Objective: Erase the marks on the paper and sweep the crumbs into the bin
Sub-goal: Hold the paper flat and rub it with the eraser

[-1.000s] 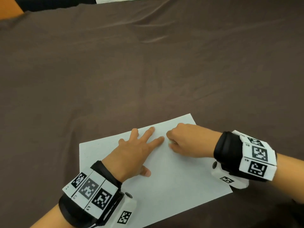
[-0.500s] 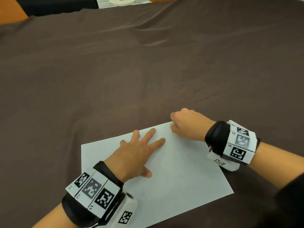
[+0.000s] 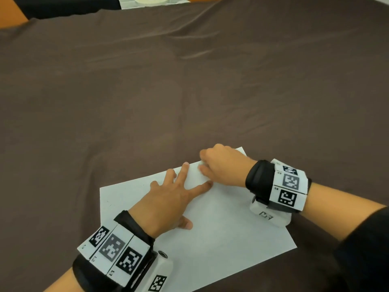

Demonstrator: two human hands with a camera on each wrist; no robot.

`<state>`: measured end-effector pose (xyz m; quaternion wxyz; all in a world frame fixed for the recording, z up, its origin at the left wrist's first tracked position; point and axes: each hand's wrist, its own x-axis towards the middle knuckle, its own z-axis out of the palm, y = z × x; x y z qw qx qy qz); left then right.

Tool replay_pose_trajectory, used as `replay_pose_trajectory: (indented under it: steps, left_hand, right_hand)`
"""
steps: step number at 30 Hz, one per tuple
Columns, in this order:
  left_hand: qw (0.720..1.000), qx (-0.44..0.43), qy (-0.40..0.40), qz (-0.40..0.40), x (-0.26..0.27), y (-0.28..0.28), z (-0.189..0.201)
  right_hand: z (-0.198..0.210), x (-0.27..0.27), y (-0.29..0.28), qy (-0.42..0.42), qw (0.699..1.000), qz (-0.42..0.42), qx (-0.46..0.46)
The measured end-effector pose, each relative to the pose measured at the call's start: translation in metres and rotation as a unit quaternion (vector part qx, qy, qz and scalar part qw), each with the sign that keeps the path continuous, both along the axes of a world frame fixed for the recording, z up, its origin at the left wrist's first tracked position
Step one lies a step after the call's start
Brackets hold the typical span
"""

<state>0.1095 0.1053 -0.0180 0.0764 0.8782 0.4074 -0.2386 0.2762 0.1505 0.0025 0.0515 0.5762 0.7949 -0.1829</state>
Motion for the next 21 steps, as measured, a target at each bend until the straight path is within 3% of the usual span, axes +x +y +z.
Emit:
replay_pose_trajectory:
  steps: [3, 7, 12, 17, 21]
  left_hand:
    - [1.000, -0.002, 0.001, 0.002, 0.000, 0.000, 0.000]
    - [1.000, -0.001, 0.003, -0.001, -0.001, 0.000, 0.001]
    - [1.000, -0.002, 0.001, 0.007, 0.000, 0.000, 0.001]
    - [1.000, 0.003, -0.005, 0.003, 0.000, -0.001, 0.001]
    - [1.000, -0.004, -0.015, 0.004, -0.002, -0.001, 0.002]
  right_hand:
    - [0.005, 0.000, 0.004, -0.027, 0.999, -0.010, 0.026]
    - [-0.001, -0.013, -0.012, -0.018, 0.999, 0.044, 0.001]
    - [0.009, 0.017, 0.002, -0.056, 0.998, -0.028, 0.018]
    - [-0.002, 0.008, -0.016, -0.039, 0.999, 0.021, 0.003]
    - [0.009, 0.029, -0.002, -0.052, 0.998, -0.033, 0.019]
